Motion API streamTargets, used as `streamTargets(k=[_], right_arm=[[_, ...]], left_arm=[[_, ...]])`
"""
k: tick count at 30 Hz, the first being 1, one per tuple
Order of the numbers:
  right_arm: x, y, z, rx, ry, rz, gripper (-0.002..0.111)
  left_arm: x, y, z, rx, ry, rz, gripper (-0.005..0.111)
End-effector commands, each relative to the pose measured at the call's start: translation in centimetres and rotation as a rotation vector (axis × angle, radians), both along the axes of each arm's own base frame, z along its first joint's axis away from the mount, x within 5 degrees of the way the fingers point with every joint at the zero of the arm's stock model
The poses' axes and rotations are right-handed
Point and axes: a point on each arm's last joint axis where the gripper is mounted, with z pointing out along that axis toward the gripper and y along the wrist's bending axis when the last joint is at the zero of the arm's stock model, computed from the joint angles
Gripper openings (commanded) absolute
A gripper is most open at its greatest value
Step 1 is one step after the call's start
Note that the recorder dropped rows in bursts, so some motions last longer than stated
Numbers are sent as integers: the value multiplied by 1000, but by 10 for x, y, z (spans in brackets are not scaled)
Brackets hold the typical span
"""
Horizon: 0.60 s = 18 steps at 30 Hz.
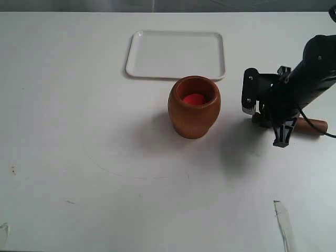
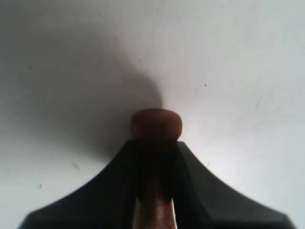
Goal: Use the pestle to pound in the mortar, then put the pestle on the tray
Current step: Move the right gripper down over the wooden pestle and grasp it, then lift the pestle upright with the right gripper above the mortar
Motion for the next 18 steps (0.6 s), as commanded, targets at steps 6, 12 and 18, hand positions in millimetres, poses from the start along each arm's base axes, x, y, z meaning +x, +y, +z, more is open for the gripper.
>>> streamTargets(k=[6,12,18], right_arm=[[4,1,51,147,-213,-200,0],[-11,2,139,482,-459,-380,0],[-48,41,196,845,-569,-403,0]], left_arm=[[0,-1,0,-15,-4,-6,0],[0,-1,0,-15,-4,-6,0],[0,-1,0,-15,-4,-6,0]])
